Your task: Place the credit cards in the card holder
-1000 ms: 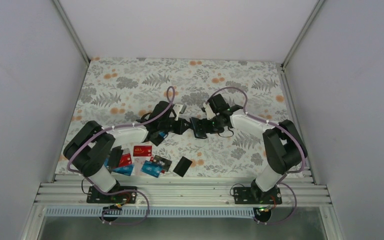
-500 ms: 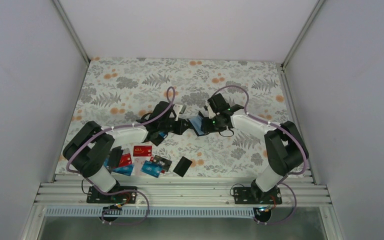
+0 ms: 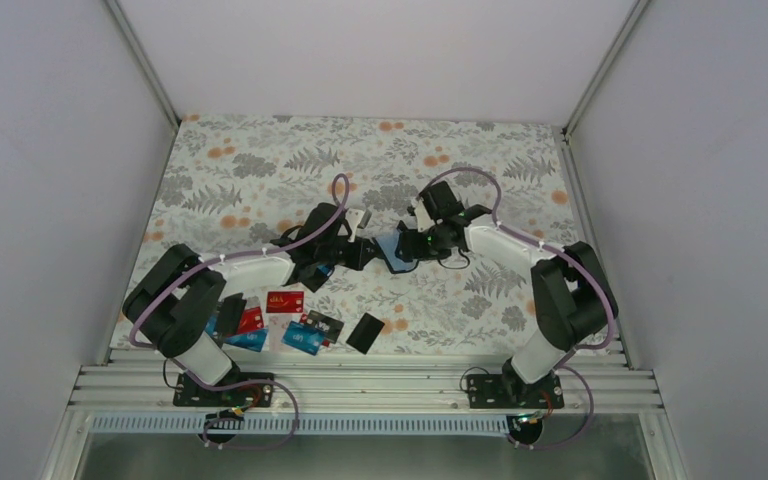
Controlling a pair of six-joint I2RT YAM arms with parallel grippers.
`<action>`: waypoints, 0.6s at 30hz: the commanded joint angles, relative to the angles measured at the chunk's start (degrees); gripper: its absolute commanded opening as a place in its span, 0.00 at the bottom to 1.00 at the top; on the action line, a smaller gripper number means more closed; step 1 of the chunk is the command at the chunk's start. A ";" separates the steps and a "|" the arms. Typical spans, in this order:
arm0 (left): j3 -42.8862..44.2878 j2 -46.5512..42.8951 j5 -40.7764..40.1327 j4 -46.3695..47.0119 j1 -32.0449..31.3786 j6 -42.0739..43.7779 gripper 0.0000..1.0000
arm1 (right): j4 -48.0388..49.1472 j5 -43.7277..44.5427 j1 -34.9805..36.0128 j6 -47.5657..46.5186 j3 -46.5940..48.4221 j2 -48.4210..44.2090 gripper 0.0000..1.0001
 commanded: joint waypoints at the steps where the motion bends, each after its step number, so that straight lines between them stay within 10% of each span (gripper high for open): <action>1: -0.89 -0.44 -0.28 0.70 -0.35 0.58 0.02 | 1.12 -3.55 -2.12 -0.60 1.58 -1.33 0.62; 18: -0.55 0.42 -1.23 -0.24 -0.36 1.34 0.02 | 2.56 -2.00 -5.93 -1.55 0.43 0.91 0.28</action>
